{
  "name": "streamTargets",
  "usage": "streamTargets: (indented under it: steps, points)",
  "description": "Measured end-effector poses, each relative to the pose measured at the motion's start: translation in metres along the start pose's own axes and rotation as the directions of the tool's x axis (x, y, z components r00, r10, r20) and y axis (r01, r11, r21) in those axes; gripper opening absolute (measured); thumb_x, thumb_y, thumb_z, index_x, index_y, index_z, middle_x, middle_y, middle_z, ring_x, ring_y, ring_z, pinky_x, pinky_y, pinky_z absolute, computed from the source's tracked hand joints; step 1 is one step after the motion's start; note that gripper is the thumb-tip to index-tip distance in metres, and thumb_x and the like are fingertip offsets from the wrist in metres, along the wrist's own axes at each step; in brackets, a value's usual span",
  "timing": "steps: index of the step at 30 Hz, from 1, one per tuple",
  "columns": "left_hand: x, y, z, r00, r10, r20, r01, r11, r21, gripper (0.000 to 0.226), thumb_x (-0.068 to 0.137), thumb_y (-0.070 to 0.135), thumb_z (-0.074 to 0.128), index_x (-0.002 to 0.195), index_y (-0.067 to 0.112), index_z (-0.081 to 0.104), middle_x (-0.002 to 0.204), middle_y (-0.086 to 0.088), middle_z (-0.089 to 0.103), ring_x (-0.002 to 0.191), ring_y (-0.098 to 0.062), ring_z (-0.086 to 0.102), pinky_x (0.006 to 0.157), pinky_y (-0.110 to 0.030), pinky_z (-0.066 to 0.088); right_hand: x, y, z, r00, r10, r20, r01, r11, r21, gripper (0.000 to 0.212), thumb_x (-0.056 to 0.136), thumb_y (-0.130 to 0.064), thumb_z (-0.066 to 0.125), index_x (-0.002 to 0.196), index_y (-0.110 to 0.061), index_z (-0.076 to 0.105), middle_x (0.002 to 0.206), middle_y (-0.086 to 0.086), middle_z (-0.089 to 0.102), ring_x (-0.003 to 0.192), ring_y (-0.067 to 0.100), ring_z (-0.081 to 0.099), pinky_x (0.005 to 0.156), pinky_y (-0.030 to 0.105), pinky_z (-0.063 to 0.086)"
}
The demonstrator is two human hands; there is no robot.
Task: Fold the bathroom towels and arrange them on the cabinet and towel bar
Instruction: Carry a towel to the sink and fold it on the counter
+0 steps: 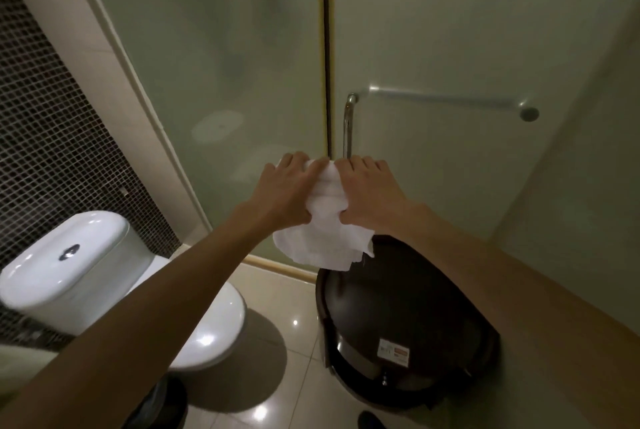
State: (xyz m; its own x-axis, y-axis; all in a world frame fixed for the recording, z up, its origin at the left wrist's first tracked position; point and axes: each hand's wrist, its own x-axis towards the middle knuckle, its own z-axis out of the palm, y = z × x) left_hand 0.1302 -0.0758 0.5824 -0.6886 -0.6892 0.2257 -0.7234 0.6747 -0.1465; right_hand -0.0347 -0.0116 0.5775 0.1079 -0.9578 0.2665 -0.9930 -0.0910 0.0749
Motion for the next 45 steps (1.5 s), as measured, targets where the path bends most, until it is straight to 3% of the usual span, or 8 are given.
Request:
streamTargets:
  steps: [9, 18, 24, 28, 33, 39, 41, 45]
  points:
    - [0.04, -0.023, 0.012, 0.964, -0.252, 0.083, 0.246, 0.967, 0.071, 0.096, 0.064, 0.035, 0.071, 0.147, 0.024, 0.024, 0.135, -0.009, 0.039, 0.12, -0.03, 0.04, 0.086, -0.042, 0.044, 0.086, 0.027, 0.03, 0.974, -0.224, 0.014, 0.222, 0.971, 0.084, 0.082, 0.064, -0.042, 0.076, 0.131, -0.013, 0.039, 0.12, 0.008, 0.051, 0.109, 0.029, 0.049, 0.093, 0.041, 0.037]
    - [-0.019, -0.073, 0.005, 0.841, -0.53, 0.111, 0.516, 0.846, 0.131, 0.092, 0.064, 0.04, 0.073, 0.143, 0.024, 0.028, 0.133, -0.009, 0.041, 0.119, -0.029, 0.041, 0.085, -0.043, 0.042, 0.14, -0.047, 0.04, 0.861, -0.508, -0.027, 0.506, 0.848, 0.158, 0.07, 0.064, -0.039, 0.069, 0.125, -0.014, 0.044, 0.114, 0.007, 0.054, 0.102, 0.028, 0.052, 0.087, 0.039, 0.038]
    - [-0.098, -0.088, 0.007, 0.686, -0.72, 0.107, 0.697, 0.692, 0.188, 0.095, 0.066, 0.041, 0.074, 0.145, 0.025, 0.024, 0.136, -0.008, 0.04, 0.12, -0.026, 0.041, 0.086, -0.041, 0.043, 0.143, -0.127, 0.049, 0.711, -0.701, -0.056, 0.69, 0.679, 0.249, 0.071, 0.062, -0.035, 0.073, 0.125, -0.013, 0.047, 0.113, 0.008, 0.055, 0.102, 0.029, 0.053, 0.086, 0.037, 0.039]
    - [-0.161, -0.086, 0.009, 0.559, -0.822, 0.108, 0.797, 0.568, 0.206, 0.098, 0.065, 0.04, 0.075, 0.146, 0.026, 0.021, 0.137, -0.008, 0.039, 0.119, -0.027, 0.04, 0.088, -0.043, 0.043, 0.128, -0.186, 0.049, 0.571, -0.82, -0.034, 0.794, 0.541, 0.278, 0.087, 0.061, -0.037, 0.076, 0.135, -0.015, 0.036, 0.12, 0.007, 0.05, 0.108, 0.028, 0.048, 0.092, 0.041, 0.038]
    - [-0.238, -0.075, 0.012, 0.392, -0.913, 0.114, 0.892, 0.408, 0.194, 0.095, 0.066, 0.043, 0.068, 0.146, 0.028, 0.019, 0.134, -0.005, 0.038, 0.116, -0.025, 0.041, 0.084, -0.037, 0.041, 0.1, -0.25, 0.045, 0.373, -0.925, -0.066, 0.906, 0.349, 0.238, 0.079, 0.061, -0.04, 0.073, 0.129, -0.018, 0.038, 0.113, 0.005, 0.051, 0.1, 0.026, 0.048, 0.084, 0.037, 0.036]
    - [-0.315, -0.049, 0.012, 0.241, -0.962, 0.126, 0.95, 0.26, 0.171, 0.092, 0.065, 0.042, 0.062, 0.147, 0.029, 0.021, 0.134, -0.005, 0.038, 0.118, -0.027, 0.041, 0.085, -0.037, 0.043, 0.056, -0.31, 0.048, 0.188, -0.98, -0.061, 0.957, 0.169, 0.234, 0.08, 0.064, -0.04, 0.066, 0.134, -0.017, 0.036, 0.116, 0.004, 0.048, 0.102, 0.025, 0.046, 0.084, 0.036, 0.034]
    - [-0.33, -0.041, 0.011, 0.214, -0.97, 0.113, 0.953, 0.233, 0.193, 0.089, 0.067, 0.046, 0.061, 0.146, 0.03, 0.024, 0.133, -0.003, 0.04, 0.116, -0.025, 0.043, 0.082, -0.034, 0.04, 0.043, -0.323, 0.05, 0.166, -0.983, -0.078, 0.958, 0.142, 0.249, 0.081, 0.064, -0.04, 0.065, 0.136, -0.015, 0.037, 0.119, 0.006, 0.048, 0.104, 0.027, 0.046, 0.085, 0.036, 0.034]
    - [-0.37, -0.016, 0.012, 0.079, -0.992, 0.101, 0.98, 0.096, 0.173, 0.086, 0.071, 0.054, 0.06, 0.145, 0.031, 0.025, 0.135, -0.002, 0.041, 0.121, -0.024, 0.04, 0.087, -0.037, 0.038, 0.01, -0.355, 0.053, 0.056, -0.992, -0.113, 0.952, 0.019, 0.305, 0.076, 0.064, -0.04, 0.065, 0.132, -0.014, 0.042, 0.117, 0.007, 0.051, 0.104, 0.027, 0.049, 0.087, 0.038, 0.037]
